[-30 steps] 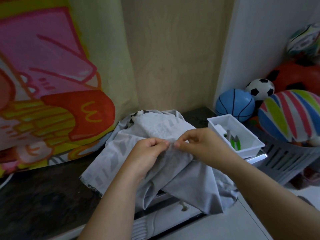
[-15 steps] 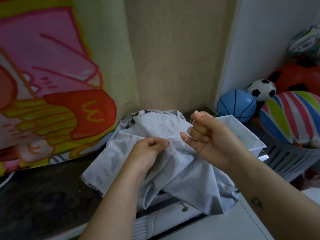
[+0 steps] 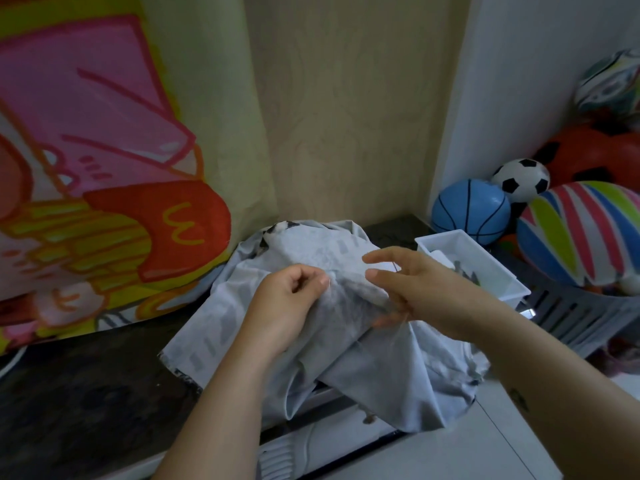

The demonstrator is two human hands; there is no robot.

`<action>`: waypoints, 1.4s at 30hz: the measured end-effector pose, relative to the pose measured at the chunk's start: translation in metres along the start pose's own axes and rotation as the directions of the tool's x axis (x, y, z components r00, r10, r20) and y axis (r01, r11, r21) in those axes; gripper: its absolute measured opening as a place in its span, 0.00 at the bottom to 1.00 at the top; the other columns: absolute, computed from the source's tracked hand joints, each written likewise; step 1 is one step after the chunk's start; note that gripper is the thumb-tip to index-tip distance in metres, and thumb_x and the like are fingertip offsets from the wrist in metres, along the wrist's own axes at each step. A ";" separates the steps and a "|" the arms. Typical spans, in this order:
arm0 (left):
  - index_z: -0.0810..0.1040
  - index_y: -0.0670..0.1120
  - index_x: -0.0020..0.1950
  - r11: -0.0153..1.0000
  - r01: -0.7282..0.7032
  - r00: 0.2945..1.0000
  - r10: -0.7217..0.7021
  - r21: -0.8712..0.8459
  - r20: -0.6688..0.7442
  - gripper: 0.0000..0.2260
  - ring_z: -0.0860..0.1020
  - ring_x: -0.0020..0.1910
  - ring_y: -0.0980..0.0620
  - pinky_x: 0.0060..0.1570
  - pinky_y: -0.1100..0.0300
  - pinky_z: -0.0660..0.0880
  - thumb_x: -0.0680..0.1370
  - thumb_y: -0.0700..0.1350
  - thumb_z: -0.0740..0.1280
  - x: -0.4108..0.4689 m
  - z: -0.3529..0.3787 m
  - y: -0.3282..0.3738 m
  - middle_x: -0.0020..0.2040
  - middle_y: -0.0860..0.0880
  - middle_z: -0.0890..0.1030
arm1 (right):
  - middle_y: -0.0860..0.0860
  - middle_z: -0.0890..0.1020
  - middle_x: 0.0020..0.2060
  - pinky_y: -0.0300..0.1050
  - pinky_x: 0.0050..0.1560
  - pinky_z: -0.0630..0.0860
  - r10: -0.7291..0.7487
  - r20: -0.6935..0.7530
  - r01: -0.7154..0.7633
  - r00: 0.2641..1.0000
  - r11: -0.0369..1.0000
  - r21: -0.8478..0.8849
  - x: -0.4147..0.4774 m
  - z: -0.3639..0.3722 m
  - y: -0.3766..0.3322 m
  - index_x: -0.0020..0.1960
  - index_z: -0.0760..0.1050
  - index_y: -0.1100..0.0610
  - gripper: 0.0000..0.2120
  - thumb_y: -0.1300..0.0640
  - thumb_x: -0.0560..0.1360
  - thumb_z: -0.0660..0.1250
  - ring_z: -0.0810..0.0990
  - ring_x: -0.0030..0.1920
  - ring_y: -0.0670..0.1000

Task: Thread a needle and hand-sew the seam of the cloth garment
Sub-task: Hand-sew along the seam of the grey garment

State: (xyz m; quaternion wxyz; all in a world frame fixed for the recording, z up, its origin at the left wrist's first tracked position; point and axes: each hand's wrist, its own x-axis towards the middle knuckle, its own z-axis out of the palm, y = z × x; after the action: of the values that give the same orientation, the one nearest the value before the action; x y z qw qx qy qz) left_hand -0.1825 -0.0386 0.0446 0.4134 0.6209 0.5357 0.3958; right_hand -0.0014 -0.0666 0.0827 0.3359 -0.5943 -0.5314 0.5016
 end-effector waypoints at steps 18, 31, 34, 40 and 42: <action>0.82 0.49 0.43 0.997 0.061 0.992 -0.066 0.049 0.106 0.03 0.79 0.42 0.62 0.44 0.73 0.73 0.76 0.45 0.71 0.001 0.015 -0.005 0.42 0.56 0.83 | 0.50 0.78 0.40 0.37 0.38 0.76 -0.067 -0.033 0.047 0.997 0.901 -0.431 0.013 -0.010 0.021 0.54 0.71 0.53 0.09 0.49 0.78 0.62 0.78 0.39 0.46; 0.83 0.49 0.46 0.997 0.065 0.995 -0.069 0.053 0.077 0.02 0.77 0.41 0.67 0.39 0.80 0.70 0.76 0.46 0.70 -0.001 0.009 -0.003 0.42 0.59 0.82 | 0.47 0.79 0.27 0.39 0.39 0.78 0.011 0.135 0.064 0.991 0.838 -0.542 -0.005 0.021 0.008 0.46 0.74 0.50 0.13 0.59 0.81 0.52 0.75 0.25 0.42; 0.82 0.50 0.44 0.997 0.066 0.995 -0.069 0.043 0.075 0.01 0.77 0.40 0.67 0.38 0.80 0.69 0.76 0.45 0.70 -0.001 0.009 -0.002 0.42 0.59 0.81 | 0.47 0.79 0.25 0.38 0.38 0.77 0.018 0.122 0.052 0.992 0.834 -0.549 -0.004 0.022 0.009 0.45 0.73 0.49 0.13 0.59 0.81 0.52 0.74 0.25 0.42; 0.81 0.52 0.43 0.996 0.068 0.993 -0.073 0.059 0.091 0.02 0.76 0.40 0.67 0.37 0.80 0.69 0.76 0.46 0.70 -0.002 0.009 0.000 0.41 0.60 0.80 | 0.46 0.79 0.25 0.32 0.33 0.74 0.036 0.133 0.043 0.990 0.837 -0.546 -0.003 0.023 0.008 0.42 0.72 0.48 0.14 0.58 0.81 0.53 0.74 0.23 0.42; 0.81 0.52 0.43 0.996 0.066 0.993 -0.071 0.057 0.091 0.02 0.76 0.40 0.67 0.37 0.80 0.69 0.76 0.46 0.70 -0.002 0.009 0.000 0.41 0.59 0.81 | 0.46 0.79 0.25 0.33 0.34 0.74 0.038 0.135 0.043 0.990 0.833 -0.552 -0.003 0.023 0.009 0.43 0.72 0.48 0.14 0.58 0.81 0.53 0.74 0.24 0.42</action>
State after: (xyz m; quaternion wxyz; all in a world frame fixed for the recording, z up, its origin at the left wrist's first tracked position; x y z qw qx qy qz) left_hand -0.1741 -0.0416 0.0417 0.4343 0.6310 0.5471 0.3374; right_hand -0.0205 -0.0743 0.0690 0.1123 -0.6285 -0.6767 0.3666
